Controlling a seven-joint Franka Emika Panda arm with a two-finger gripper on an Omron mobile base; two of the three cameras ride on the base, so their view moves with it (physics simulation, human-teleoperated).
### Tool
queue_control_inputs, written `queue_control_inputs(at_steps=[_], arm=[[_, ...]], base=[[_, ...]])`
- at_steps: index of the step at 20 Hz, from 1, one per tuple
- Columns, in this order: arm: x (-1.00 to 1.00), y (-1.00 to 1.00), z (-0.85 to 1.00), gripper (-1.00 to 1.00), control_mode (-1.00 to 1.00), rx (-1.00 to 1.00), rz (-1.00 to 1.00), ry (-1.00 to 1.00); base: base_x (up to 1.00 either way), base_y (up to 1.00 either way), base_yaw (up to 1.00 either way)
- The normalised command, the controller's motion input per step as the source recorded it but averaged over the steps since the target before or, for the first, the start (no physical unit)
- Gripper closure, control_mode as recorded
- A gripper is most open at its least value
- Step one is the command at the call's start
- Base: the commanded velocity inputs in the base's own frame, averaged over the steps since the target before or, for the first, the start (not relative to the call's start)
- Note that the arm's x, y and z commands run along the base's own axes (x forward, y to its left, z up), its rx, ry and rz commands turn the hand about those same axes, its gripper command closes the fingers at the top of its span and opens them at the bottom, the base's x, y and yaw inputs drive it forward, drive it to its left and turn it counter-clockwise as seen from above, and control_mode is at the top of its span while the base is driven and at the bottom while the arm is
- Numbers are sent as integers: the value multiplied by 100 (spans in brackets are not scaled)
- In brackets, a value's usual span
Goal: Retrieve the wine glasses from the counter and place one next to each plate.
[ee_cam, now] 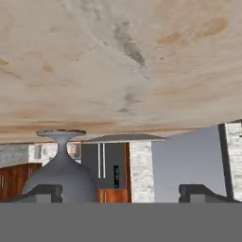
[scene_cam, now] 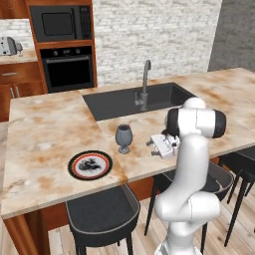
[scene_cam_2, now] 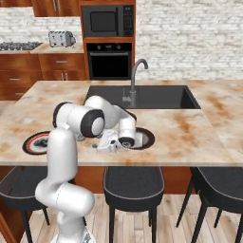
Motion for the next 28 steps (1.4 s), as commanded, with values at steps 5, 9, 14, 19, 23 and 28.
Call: queue_control_inputs(at_steps=[5, 9, 14, 19, 23, 28], arm=[[-28, 16, 100, -100, -100, 9, 10, -29], [-17, 67, 100, -100, -100, -2, 0, -28], [-32, 60, 100, -100, -100, -22, 1, -21], [-52, 32, 93, -100, -100, -55, 18, -34], [-72, 23, 31, -100, -100, -84, 16, -34], [-90, 3, -21, -100, -100, -72, 9, -52]], base=[[0, 0, 0], [0, 0, 0], [0, 0, 0], [0, 0, 0], [0, 0, 0], [0, 0, 0]])
